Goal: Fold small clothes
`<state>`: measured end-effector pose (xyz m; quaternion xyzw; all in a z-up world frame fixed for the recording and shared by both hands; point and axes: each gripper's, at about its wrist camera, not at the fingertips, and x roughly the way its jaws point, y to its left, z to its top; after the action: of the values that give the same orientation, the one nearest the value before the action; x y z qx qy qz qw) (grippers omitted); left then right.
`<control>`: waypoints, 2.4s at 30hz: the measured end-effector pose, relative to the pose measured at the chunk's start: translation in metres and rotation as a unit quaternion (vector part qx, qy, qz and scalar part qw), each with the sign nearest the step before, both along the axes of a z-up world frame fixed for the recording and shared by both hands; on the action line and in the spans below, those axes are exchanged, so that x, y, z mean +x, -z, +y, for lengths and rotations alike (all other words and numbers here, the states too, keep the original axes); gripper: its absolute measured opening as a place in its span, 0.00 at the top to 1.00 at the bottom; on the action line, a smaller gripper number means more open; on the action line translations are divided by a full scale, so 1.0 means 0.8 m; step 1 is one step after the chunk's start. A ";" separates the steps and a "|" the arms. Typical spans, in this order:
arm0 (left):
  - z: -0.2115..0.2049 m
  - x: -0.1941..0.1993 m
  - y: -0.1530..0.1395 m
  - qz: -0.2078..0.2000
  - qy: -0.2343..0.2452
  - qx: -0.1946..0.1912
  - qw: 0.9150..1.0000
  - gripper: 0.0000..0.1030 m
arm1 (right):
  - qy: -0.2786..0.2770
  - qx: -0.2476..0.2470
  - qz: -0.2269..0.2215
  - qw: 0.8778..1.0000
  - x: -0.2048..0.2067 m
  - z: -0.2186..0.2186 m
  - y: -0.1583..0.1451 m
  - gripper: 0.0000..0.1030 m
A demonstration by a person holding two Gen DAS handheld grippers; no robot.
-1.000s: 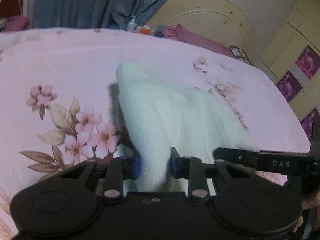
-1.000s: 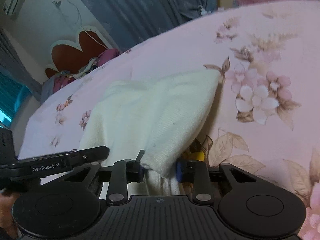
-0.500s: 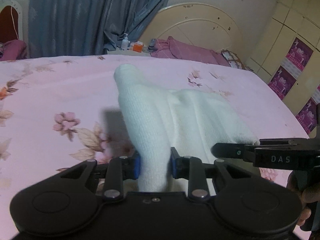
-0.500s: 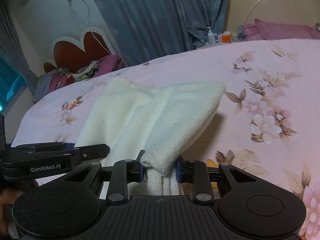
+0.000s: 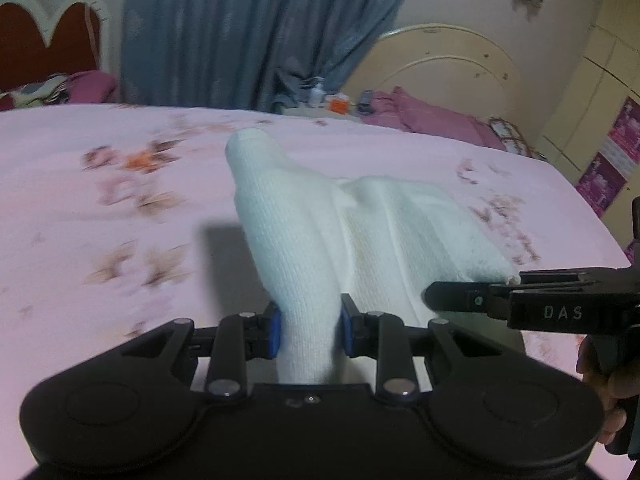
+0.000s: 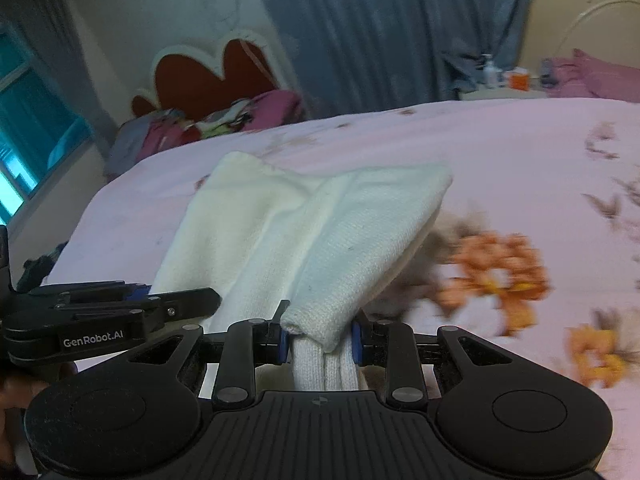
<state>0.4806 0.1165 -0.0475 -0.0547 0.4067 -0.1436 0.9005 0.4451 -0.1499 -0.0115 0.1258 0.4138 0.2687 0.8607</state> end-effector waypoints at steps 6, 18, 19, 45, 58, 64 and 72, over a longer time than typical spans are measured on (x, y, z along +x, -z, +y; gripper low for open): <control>0.071 -0.017 0.012 0.017 -0.024 0.000 1.000 0.74 | -0.032 0.003 0.010 0.999 0.000 0.072 0.018 0.73; 0.135 -0.019 0.067 0.057 -0.057 -0.031 0.996 0.55 | -0.037 -0.005 0.067 0.997 0.014 0.121 0.087 0.73; 0.137 -0.019 0.067 0.055 -0.059 -0.024 0.996 0.43 | -0.036 0.001 0.071 0.997 0.014 0.118 0.088 0.73; 0.112 0.038 0.044 0.002 0.031 -0.010 0.999 0.57 | -0.039 -0.083 -0.029 0.995 0.074 0.143 0.063 0.78; 0.093 0.001 0.050 -0.008 0.025 0.012 1.000 0.59 | -0.072 -0.153 -0.044 0.985 0.017 0.145 0.082 0.77; 0.090 -0.045 0.049 -0.007 0.027 -0.001 1.000 0.61 | -0.106 -0.117 -0.061 0.986 -0.023 0.138 0.058 0.78; 0.089 -0.090 0.049 -0.009 0.004 -0.011 1.000 0.61 | -0.082 -0.151 -0.056 0.983 -0.043 0.129 0.075 0.78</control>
<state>0.4085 0.1874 -0.0871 -0.0612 0.3973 -0.1523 0.9029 0.4105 -0.0467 -0.0716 -0.0554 0.4092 0.2797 0.8668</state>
